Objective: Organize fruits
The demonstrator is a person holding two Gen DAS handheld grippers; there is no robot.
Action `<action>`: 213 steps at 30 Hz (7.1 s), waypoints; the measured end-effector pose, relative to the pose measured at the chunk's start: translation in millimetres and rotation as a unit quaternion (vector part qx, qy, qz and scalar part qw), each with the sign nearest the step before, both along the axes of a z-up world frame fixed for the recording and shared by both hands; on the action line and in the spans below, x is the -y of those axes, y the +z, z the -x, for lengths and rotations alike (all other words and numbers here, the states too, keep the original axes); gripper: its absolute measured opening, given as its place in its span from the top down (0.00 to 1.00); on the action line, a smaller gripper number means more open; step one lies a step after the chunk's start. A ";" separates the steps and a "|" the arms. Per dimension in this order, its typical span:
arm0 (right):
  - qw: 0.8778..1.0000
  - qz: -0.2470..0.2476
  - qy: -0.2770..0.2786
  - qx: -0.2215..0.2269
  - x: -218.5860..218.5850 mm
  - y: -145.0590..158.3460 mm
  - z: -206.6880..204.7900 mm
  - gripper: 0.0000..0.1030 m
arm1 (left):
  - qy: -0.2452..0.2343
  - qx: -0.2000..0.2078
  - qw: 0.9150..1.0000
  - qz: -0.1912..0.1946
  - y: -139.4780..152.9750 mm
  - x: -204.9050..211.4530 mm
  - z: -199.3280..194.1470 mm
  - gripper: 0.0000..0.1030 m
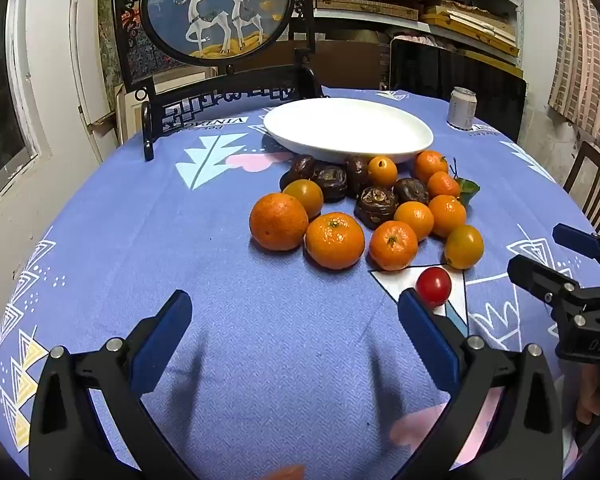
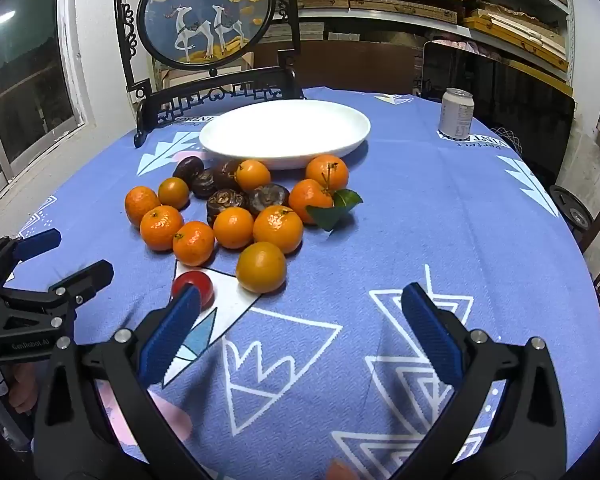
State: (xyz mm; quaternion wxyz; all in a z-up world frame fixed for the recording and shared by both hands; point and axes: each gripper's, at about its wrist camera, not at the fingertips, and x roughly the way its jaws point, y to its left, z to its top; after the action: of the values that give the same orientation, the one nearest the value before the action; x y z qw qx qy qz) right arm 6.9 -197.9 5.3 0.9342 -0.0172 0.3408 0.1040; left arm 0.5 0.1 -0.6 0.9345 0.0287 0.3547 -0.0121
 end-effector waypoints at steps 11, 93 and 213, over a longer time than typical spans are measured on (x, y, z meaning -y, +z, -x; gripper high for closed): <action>1.000 -0.003 -0.001 -0.002 0.9 -1.9 -5.3 0.02 | 0.000 -0.003 1.000 0.002 -0.4 -1.7 -3.3 0.01; 1.000 -0.007 0.000 -0.002 -0.5 1.6 2.7 0.02 | 0.001 -0.021 1.000 0.007 -11.3 1.1 -1.4 0.01; 0.991 -0.099 0.027 -0.085 3.3 22.4 -233.8 0.63 | -0.077 -0.045 0.992 0.091 21.5 3.7 -230.5 0.55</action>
State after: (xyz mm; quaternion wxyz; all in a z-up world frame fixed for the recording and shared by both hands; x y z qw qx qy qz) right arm 240.7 -201.1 27.7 0.8958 0.0752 0.4061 0.1639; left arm 231.0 -3.6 20.9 0.9125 -0.0299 0.3906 -0.1175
